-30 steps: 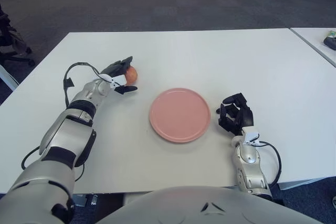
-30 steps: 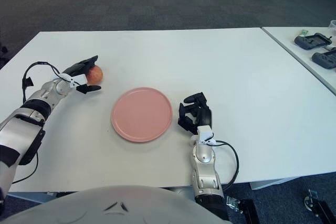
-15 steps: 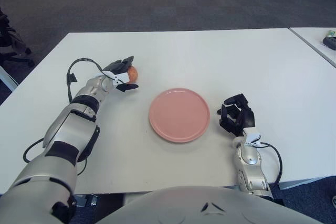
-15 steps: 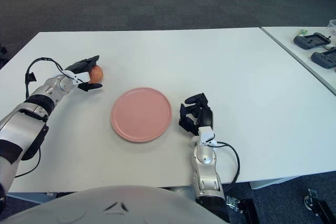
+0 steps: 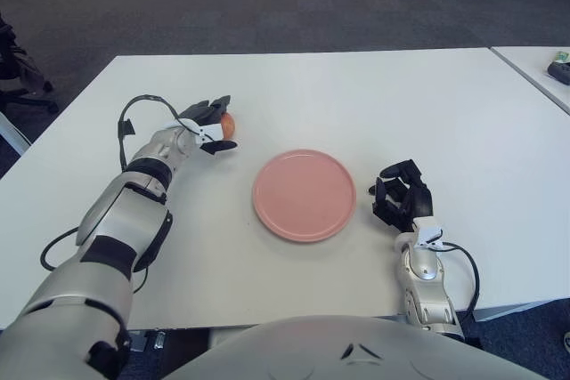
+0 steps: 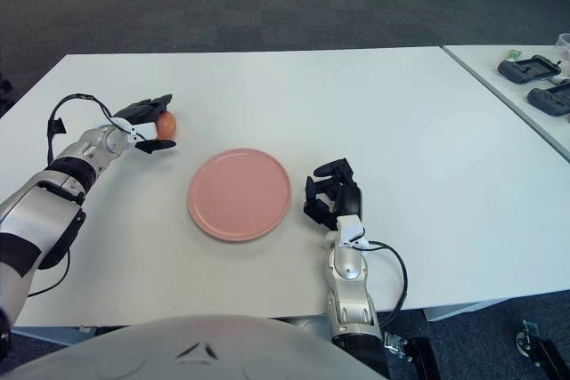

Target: Put the apple into the plate.

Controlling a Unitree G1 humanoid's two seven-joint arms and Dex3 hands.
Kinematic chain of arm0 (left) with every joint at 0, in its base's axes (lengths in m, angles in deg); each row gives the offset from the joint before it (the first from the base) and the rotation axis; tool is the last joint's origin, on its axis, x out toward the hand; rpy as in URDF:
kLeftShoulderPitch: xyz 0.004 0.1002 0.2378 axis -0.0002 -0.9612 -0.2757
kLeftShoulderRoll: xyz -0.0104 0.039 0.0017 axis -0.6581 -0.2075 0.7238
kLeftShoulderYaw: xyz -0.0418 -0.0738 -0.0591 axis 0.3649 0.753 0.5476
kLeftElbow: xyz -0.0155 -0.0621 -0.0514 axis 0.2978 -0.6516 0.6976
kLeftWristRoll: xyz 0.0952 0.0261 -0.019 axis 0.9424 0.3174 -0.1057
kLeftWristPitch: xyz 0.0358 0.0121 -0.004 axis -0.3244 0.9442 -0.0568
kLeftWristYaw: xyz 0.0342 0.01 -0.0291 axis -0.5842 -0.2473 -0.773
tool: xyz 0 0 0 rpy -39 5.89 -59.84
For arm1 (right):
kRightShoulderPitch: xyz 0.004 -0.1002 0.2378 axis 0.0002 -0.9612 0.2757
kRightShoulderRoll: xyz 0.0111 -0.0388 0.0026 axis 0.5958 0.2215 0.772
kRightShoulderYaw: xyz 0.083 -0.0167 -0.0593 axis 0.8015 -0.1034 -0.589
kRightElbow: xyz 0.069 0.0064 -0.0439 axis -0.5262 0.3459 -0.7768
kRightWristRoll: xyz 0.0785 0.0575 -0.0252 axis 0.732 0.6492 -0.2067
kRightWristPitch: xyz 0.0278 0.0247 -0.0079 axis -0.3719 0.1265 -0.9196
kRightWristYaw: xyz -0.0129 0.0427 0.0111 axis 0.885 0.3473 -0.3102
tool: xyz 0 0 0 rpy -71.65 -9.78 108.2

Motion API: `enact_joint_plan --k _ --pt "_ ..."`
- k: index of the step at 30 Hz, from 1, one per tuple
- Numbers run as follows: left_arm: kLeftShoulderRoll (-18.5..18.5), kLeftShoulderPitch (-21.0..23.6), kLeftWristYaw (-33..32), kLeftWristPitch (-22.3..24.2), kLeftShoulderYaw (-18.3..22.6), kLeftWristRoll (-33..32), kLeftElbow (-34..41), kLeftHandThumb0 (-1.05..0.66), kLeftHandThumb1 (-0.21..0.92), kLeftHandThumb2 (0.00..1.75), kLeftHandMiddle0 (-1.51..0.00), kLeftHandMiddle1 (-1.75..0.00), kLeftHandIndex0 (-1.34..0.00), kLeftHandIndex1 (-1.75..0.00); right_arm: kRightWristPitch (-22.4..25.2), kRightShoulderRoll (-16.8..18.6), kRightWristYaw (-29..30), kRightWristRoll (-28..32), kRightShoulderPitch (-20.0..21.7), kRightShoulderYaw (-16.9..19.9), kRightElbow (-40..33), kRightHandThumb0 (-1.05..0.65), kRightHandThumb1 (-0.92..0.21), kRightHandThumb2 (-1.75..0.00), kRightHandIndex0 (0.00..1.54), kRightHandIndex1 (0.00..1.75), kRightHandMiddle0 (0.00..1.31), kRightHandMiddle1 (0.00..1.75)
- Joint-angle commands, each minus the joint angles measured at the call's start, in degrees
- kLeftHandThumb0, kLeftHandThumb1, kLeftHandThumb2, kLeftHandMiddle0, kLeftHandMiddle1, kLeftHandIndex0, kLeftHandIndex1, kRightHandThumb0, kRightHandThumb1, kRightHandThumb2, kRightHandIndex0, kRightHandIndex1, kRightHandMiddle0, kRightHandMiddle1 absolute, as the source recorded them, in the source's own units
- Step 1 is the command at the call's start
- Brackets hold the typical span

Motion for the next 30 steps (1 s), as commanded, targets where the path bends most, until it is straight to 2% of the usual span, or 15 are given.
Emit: enact_joint_plan --k 1,10,13,17,21,22,26,30 --pt "1.0 -1.1 2.3 1.1 -1.1 1.0 -1.7 -0.93 0.69 0.65 0.00 0.00 -0.01 -0.03 1.3 -0.2 0.0 0.1 -0.5 0.3 -0.2 -0.39 -0.63 -0.93 0.62 1.35 0.37 1.75" --pt "1.7 -1.2 1.9 1.5 -1.1 1.0 -2.8 -0.86 0.62 0.72 -0.05 -0.05 0.00 -0.15 1.7 0.1 0.2 0.3 -0.7 0.4 -0.6 -0.39 -0.64 -0.92 0.62 1.35 0.36 1.75" --pt "1.4 -1.1 -0.1 1.3 -3.2 3.2 -2.9 -0.86 0.61 0.73 -0.03 -0.14 0.00 -0.24 1.7 0.1 0.3 0.2 -0.8 0.5 -0.7 -0.39 -0.64 -0.92 0.62 1.34 0.37 1.75" --pt "1.2 -1.3 -2.5 1.8 -4.9 5.1 -3.5 -0.85 0.60 0.73 -0.01 -0.40 0.00 -0.48 1.6 0.1 0.3 0.2 -0.9 0.5 -0.7 -0.39 -0.63 -0.92 0.63 1.35 0.37 1.75" --pt "1.0 -1.5 -5.0 2.2 -6.6 6.8 -3.9 -0.81 0.57 0.76 0.00 -0.77 0.00 -0.77 1.6 0.0 0.2 0.4 -1.0 0.6 -0.8 -0.39 -0.63 -0.93 0.63 1.35 0.37 1.75" --pt "1.0 -1.6 -5.5 2.3 -7.0 7.2 -4.0 -0.79 0.53 0.81 0.00 -0.89 0.00 -0.86 1.7 0.0 0.2 0.5 -1.0 0.6 -0.8 -0.39 -0.63 -0.93 0.64 1.35 0.37 1.75" --pt "1.0 -1.4 -7.6 3.0 -8.4 8.6 -4.2 -0.71 0.45 0.92 0.00 -1.14 0.00 -1.05 1.7 0.1 0.1 0.6 -0.9 0.7 -0.7 -0.39 -0.63 -0.93 0.64 1.36 0.37 1.75" --pt "1.1 -1.3 -8.8 4.2 -9.4 9.5 -4.3 -0.58 0.32 1.11 -0.02 -1.42 0.00 -1.41 1.8 0.1 0.1 0.6 -0.8 0.7 -0.7 -0.39 -0.63 -0.93 0.64 1.35 0.37 1.75"
